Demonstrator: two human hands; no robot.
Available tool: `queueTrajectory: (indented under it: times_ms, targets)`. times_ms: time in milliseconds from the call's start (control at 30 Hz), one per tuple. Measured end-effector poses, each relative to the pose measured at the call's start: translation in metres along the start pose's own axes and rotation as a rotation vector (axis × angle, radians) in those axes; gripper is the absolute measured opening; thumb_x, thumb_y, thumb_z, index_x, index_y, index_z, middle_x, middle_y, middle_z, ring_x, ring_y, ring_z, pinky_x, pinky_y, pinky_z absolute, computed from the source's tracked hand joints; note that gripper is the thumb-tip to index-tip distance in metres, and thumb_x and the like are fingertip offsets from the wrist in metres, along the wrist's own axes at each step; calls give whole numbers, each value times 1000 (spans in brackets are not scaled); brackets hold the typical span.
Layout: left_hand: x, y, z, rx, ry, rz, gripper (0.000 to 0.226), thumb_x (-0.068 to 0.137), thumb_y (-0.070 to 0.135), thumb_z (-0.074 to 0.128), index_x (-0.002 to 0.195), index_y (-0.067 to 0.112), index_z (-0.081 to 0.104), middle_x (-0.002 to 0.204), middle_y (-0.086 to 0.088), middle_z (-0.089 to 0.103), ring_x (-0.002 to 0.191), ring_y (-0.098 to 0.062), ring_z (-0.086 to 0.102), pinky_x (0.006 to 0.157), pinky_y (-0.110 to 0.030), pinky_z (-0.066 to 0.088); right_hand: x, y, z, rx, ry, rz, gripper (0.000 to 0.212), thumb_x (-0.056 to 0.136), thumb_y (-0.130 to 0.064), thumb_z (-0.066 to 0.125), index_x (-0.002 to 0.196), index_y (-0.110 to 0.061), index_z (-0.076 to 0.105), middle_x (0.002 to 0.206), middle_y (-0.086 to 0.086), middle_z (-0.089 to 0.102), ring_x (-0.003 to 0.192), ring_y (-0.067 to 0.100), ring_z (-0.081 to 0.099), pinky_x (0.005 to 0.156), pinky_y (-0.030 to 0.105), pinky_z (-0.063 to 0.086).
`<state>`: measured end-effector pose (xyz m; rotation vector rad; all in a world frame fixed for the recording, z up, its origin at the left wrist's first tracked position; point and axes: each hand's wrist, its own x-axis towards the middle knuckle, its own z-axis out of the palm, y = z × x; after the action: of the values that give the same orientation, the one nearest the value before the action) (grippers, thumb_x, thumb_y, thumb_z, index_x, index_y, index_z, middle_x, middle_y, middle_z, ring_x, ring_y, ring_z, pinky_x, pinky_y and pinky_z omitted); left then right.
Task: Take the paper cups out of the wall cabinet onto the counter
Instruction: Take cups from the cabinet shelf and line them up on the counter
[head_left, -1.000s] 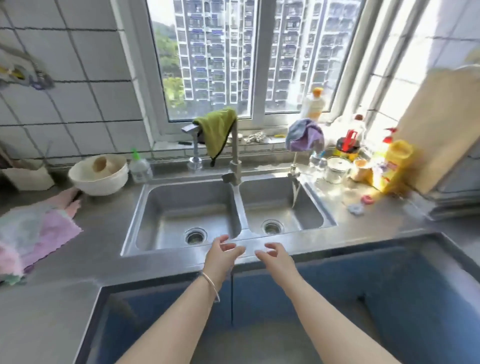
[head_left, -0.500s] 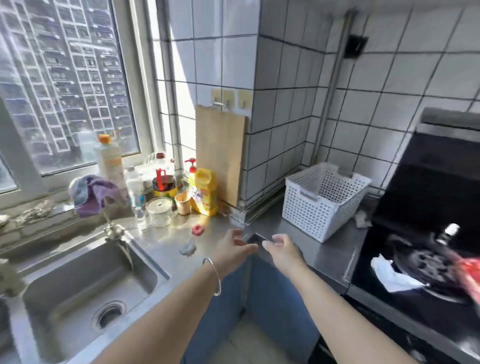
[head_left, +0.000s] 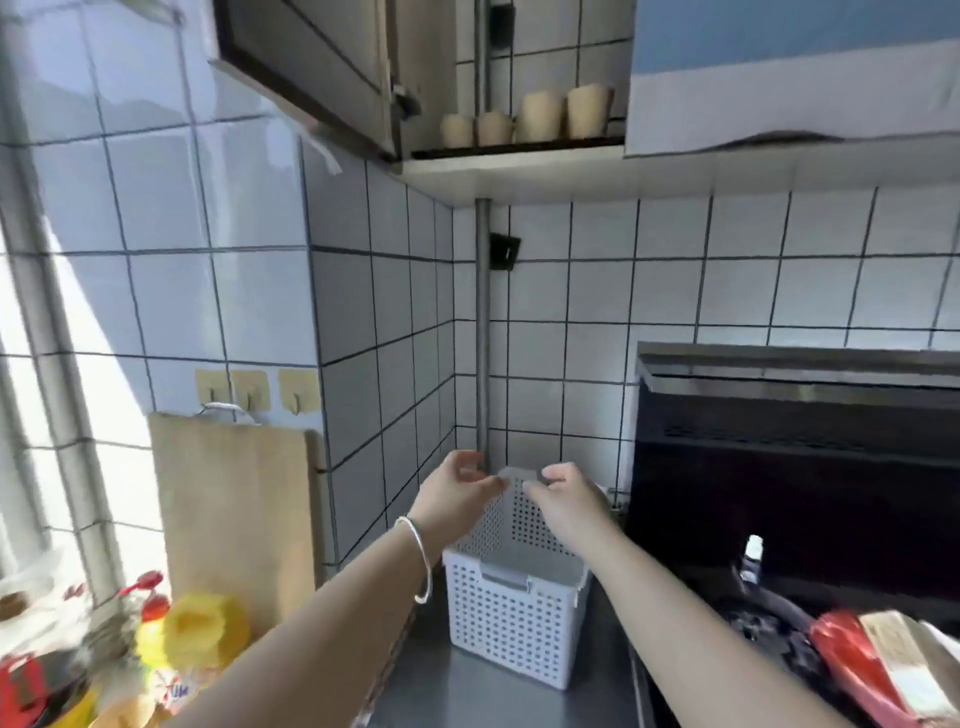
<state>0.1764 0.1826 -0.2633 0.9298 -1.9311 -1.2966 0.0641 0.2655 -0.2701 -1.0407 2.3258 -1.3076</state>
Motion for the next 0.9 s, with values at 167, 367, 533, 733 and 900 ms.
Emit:
queueTrajectory:
  times_ms: [167, 367, 533, 733, 900]
  targets:
    - [79, 60, 7, -85, -28, 94, 50, 84, 28, 66, 129, 18, 50, 120, -4, 61, 102, -18, 63, 84, -32, 51, 62, -44, -42, -17, 108, -104, 48, 89, -41, 51, 132, -20, 46, 133, 0, 55, 105, 19, 55, 85, 27, 44]
    - [149, 127, 13, -144, -42, 241, 46, 85, 23, 65, 128, 17, 50, 101, 2, 63, 83, -9, 60, 64, -22, 47, 140, -94, -87, 3, 221, -243, 48, 90, -42, 52, 131, -18, 48, 135, 3, 54, 118, 21, 54, 84, 24, 39]
    - [200, 175, 7, -47, 48, 373, 49, 84, 30, 65, 129, 20, 49, 93, 9, 60, 92, -13, 61, 82, -29, 52, 196, -128, -120, -37, 317, -353, 47, 88, -38, 53, 130, -18, 48, 134, 3, 53, 112, 21, 55, 84, 25, 42]
    - [251, 236, -7, 14, 78, 503, 45, 85, 28, 64, 127, 19, 49, 112, -3, 64, 103, -22, 63, 86, -35, 52, 252, -167, -146, -8, 437, -431, 47, 89, -32, 54, 132, -15, 46, 134, 6, 51, 116, 23, 52, 81, 23, 36]
    - [296, 280, -20, -79, 79, 586, 42, 85, 28, 64, 124, 20, 52, 103, -5, 64, 103, -23, 63, 94, -38, 52, 287, -206, -161, 109, 587, -499, 38, 89, -25, 53, 126, -14, 50, 125, 8, 56, 100, 22, 53, 78, 23, 37]
